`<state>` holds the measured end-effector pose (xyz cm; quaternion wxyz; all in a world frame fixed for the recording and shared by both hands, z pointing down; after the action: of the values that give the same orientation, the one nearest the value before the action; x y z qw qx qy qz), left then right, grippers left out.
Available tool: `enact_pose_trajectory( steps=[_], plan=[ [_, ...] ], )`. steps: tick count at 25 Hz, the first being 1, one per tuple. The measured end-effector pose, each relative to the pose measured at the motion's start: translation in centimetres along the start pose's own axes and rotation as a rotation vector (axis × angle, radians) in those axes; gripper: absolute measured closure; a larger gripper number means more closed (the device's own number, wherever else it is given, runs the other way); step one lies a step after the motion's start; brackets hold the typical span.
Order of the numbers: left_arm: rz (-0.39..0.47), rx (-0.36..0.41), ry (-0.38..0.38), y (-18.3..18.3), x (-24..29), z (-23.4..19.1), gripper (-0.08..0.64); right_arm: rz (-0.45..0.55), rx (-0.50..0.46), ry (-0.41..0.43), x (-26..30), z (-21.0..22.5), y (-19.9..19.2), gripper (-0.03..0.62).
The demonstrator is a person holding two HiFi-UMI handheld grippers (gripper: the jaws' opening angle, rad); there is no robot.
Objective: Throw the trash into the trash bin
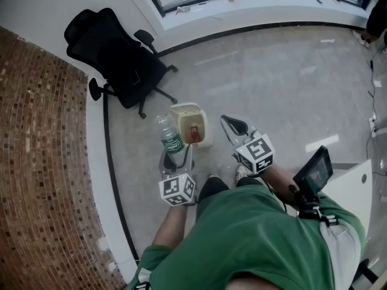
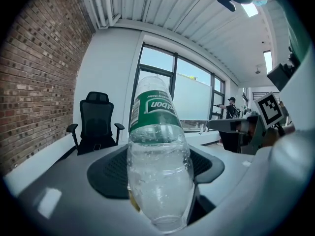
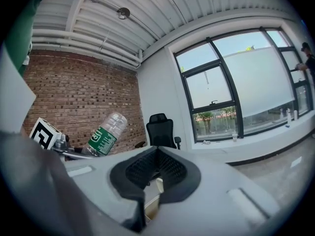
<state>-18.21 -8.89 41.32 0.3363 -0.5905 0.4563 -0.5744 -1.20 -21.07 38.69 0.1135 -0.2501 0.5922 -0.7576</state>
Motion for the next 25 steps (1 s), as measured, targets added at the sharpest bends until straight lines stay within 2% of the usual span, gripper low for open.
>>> enact_pose_trajectory(
  steps=[6, 17, 25],
  plan=[
    [-0.023, -0.024, -0.020, 0.0, 2.6, -3.2, 0.219, -0.030, -0.009, -0.022, 3.7, 0.3, 0.6, 0.589],
    [-0.081, -0.046, -0.099, 0.3, 8.2, -10.5, 0.219, -0.086, -0.010, -0.110, 11.6, -0.3, 1.4, 0.589],
    [-0.138, -0.039, -0.152, -1.2, 10.0, -12.7, 0.219, -0.118, -0.007, -0.151, 14.8, -0.9, 0.6, 0.589]
  ],
)
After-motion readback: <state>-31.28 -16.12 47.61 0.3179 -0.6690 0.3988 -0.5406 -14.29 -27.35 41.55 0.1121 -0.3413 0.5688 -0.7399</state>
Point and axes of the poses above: the fingertips, and each gripper's own axes: x forward along the fingers, z to its right, y out of its top, the point moved 4 cm from there along -x, backward along the fingers, and after that the axes turned 5 degrees about -z, right-handed, at the moved point
